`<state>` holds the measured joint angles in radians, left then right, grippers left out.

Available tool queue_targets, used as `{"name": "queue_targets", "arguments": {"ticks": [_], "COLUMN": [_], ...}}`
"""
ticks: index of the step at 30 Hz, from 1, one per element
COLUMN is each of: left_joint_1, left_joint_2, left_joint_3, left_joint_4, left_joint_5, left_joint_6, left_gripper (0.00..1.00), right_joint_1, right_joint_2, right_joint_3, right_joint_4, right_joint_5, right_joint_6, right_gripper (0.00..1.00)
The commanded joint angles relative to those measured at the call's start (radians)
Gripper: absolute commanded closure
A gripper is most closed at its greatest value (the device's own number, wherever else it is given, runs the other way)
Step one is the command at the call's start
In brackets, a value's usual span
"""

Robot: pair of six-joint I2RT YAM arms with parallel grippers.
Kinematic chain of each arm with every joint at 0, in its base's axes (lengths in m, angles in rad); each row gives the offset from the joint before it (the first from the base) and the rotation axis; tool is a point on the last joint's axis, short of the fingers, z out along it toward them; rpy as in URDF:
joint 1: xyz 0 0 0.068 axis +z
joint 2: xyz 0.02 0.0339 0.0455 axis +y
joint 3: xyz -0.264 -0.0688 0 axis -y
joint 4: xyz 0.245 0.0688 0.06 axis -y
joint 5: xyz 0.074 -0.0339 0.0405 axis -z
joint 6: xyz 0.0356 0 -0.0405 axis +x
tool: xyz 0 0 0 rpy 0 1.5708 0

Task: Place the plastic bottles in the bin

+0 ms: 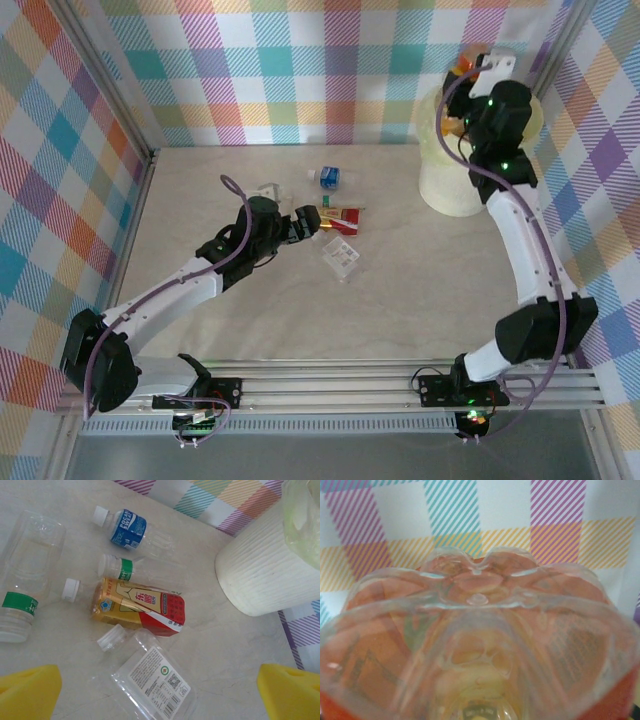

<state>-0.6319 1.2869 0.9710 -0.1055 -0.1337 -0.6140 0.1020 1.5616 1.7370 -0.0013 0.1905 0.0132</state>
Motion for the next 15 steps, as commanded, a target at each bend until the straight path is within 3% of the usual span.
{"name": "queue_targets", "arguments": {"ticks": [1,6,15], "left_joint_1": [0.012,0.015,0.026], "left_joint_2": [-0.025,-0.031,-0.062], "left_joint_3": [-0.014,-0.018,-0.056], "left_joint_4": [-0.017,-0.028,-0.029], "left_joint_5": [-0.025,-0.035,-0.047], "left_joint_6": [-0.008,-0.017,-0.034], "left_gripper": [0.00,0.00,0.00], "right_joint_1": [-0.035,-0.069,-0.091], "right_joint_2": [0.082,0.197,0.297], "right_joint_3": [0.126,0.288,0.366], "right_joint_4": [0.013,-0.062,-0.239], "right_joint_5": [0.005,0.036,0.132], "right_joint_6": [-0.076,-0.156,-0.156], "right_gripper": [0.69,0.69,0.69]}}
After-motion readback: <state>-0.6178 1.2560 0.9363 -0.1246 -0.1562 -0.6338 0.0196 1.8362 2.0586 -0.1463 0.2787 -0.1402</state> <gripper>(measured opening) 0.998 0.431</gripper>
